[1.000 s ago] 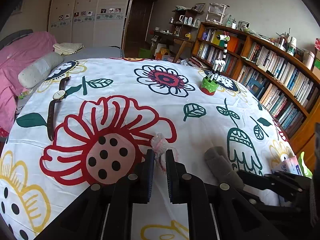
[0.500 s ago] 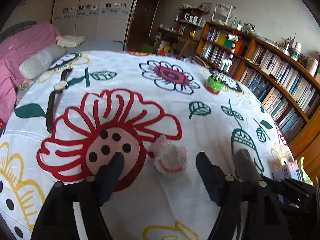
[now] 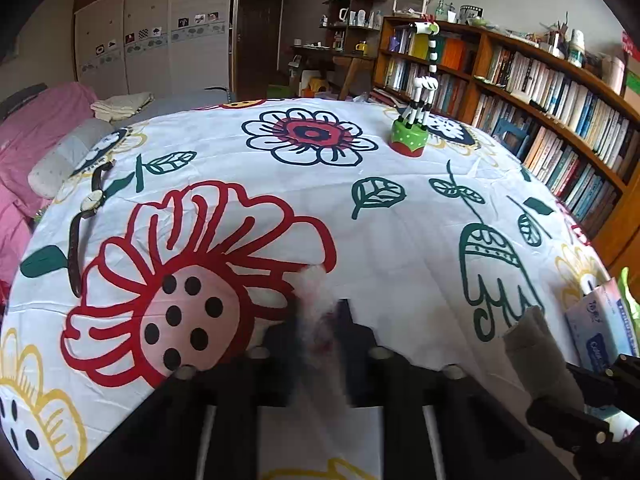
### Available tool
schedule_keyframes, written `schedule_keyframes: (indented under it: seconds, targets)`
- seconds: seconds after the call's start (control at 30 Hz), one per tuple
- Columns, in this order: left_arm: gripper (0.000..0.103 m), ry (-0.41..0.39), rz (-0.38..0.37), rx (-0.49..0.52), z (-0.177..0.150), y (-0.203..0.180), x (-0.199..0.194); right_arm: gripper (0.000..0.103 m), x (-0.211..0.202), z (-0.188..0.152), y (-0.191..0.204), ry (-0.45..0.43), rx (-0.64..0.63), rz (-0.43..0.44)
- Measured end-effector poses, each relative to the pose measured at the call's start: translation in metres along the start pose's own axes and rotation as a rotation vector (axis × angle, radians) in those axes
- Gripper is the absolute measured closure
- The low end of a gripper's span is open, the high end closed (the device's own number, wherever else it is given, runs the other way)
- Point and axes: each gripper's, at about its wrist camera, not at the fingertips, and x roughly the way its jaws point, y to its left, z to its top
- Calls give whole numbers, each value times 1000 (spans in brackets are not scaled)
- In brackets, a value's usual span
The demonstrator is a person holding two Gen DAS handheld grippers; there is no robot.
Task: Organize soft objects
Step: 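Carry the scrunchie and grey cloth with both tools toward the green bowl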
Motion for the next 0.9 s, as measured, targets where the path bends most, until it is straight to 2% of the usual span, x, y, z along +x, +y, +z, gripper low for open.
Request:
schedule_keyframes:
  seconds: [0.1,0.57,0.9]
  targets:
    - [92,-23,-12,-22,-2,4,-6,76,-8,-1,-1,-17,7,1]
    - [92,-94,-32,-16,-4,-14,-44,76,-69,-14,-11,-119,31,-5]
    - [92,-93,-60,8,-24,-42,-65,76,-103,-35,-35,-142,82,-33]
